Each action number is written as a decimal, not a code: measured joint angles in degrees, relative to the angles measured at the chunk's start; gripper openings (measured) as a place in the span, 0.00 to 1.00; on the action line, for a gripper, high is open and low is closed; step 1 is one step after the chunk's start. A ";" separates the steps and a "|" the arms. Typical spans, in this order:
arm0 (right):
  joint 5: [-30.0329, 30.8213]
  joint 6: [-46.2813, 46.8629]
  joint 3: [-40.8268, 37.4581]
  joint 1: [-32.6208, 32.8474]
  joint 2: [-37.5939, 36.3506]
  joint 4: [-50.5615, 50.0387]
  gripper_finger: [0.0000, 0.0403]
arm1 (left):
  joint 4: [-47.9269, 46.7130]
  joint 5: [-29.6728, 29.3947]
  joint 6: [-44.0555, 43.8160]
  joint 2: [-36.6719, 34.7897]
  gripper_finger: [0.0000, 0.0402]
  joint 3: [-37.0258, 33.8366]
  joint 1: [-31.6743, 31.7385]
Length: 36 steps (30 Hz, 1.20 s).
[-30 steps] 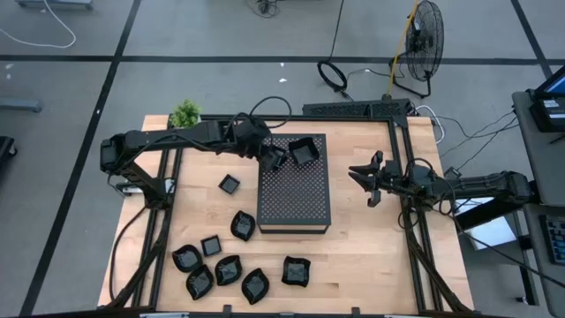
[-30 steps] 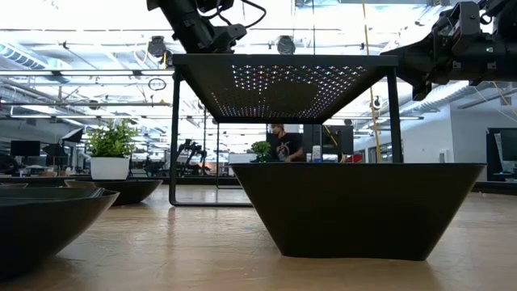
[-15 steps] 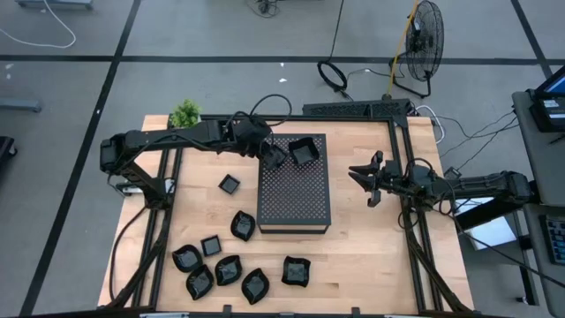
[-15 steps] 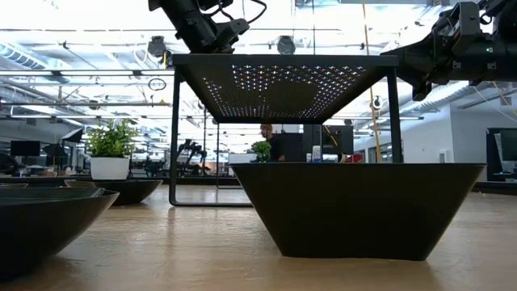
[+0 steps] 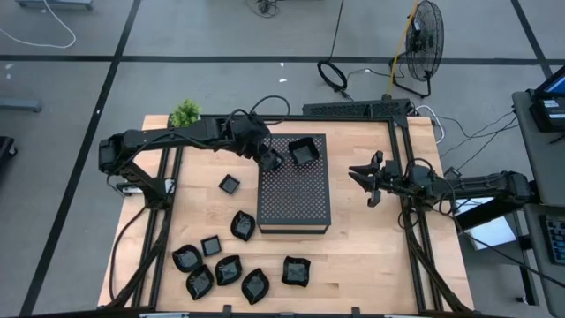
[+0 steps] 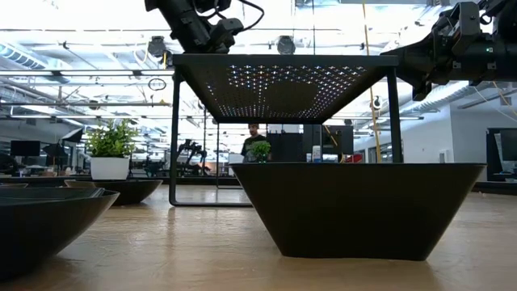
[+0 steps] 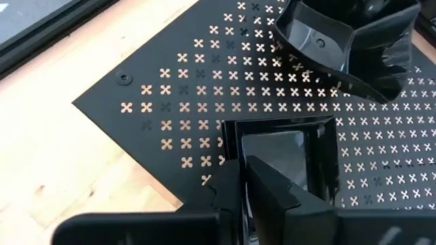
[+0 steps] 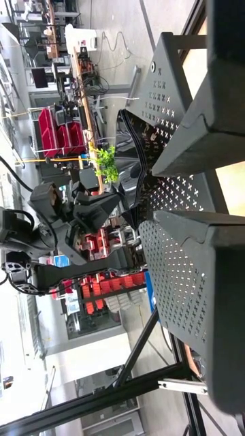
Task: Pick & Place Mini shaped plates
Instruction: Stack the black square plate on top of the black square plates on the shelf
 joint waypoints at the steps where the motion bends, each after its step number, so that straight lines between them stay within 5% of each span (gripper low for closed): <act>1: 0.00 0.00 -0.01 0.00 0.01 0.00 0.19 | -0.09 -0.03 -0.22 0.00 0.09 0.00 0.00; 15: 0.00 0.00 0.01 0.00 -0.01 0.01 0.19 | -2.42 -0.32 2.03 -4.08 0.36 -0.02 0.00; 23: 0.00 0.15 0.00 -0.01 -0.01 0.00 0.19 | -25.26 -11.52 -8.25 -7.15 0.40 -0.51 -2.40; 30: 0.00 0.02 0.00 0.00 0.01 0.00 0.19 | -21.48 -10.18 -16.30 -7.00 0.40 -13.76 -5.64; 36: 0.00 0.00 -0.01 -0.01 0.00 0.00 0.19 | -8.96 -5.84 -19.58 -7.09 0.40 -26.43 -4.40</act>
